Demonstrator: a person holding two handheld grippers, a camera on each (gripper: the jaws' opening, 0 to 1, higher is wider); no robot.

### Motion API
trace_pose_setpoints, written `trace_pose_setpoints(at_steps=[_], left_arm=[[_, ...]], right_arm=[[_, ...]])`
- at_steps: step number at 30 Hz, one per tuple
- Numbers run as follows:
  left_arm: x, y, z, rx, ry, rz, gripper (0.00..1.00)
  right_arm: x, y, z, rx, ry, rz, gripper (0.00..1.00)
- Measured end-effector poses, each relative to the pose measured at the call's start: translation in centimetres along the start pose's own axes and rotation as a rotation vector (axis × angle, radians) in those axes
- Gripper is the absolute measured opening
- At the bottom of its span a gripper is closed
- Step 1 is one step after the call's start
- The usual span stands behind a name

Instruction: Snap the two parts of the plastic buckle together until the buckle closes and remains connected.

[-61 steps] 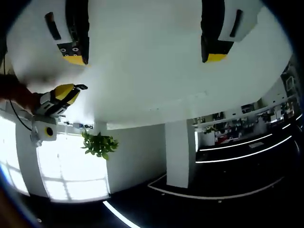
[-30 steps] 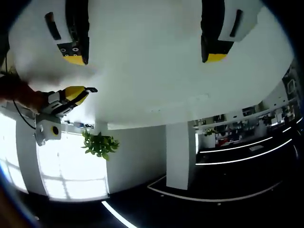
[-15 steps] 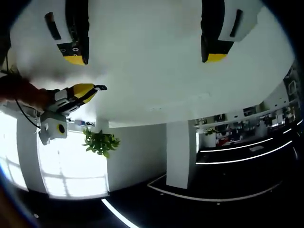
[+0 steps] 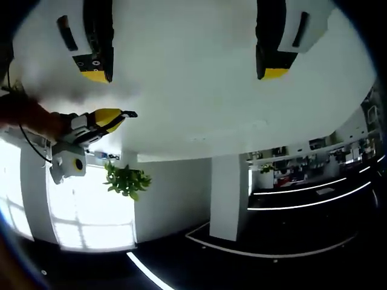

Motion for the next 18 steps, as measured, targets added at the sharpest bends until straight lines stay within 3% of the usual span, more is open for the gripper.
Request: trace_pose_setpoints(at_steps=[18], left_arm=[[0.2,0.0,-0.1,0.002,0.012,0.005,1.00]], right_arm=[[-0.4,-0.9,1.2,0.014,-0.002,0.000,0.10]])
Point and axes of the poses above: the point that each gripper's makers call its tool centre point, and the gripper's own axes: z roughly forward along the fingers, y roughly to its left, x roughly out of its underside, the point moved 10 cm from there along -z, roughly backward along the fingers, and after that the axes turned 13 degrees about -y, right-handed, at the moved point
